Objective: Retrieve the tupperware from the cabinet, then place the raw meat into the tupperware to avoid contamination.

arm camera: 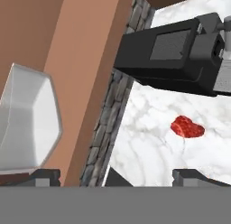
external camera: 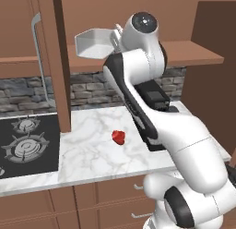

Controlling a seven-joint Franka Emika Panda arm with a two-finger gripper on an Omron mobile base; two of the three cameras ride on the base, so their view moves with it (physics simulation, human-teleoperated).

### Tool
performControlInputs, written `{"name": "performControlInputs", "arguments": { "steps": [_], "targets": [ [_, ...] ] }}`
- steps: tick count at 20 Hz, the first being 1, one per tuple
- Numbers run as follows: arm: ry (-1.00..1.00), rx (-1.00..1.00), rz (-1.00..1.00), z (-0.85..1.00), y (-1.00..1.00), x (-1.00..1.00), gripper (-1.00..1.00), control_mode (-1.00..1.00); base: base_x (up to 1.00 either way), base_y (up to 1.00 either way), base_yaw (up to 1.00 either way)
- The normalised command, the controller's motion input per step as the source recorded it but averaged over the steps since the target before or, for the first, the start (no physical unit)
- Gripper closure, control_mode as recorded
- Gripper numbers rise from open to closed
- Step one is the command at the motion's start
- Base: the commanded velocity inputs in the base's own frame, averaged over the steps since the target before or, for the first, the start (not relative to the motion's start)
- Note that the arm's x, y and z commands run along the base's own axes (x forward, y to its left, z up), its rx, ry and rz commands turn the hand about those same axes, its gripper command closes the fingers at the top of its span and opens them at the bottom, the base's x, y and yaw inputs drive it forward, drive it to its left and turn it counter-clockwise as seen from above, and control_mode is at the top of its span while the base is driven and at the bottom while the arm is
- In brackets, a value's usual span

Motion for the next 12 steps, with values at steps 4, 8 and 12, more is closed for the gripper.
{"name": "performControlInputs", "arguments": {
  "steps": [4,8,12],
  "targets": [
    [-0.01,-0.09,-0.38,0.02,-0.15,0.03,-1.00,-1.00,0.00,0.00,0.00],
    [0.01,-0.02,-0.35,0.07,-0.24,0.16,-1.00,-1.00,0.00,0.00,0.00],
    [0.01,0.01,-0.27,0.01,-0.18,0.20,-1.00,-1.00,0.00,0.00,0.00]
  ]
}}
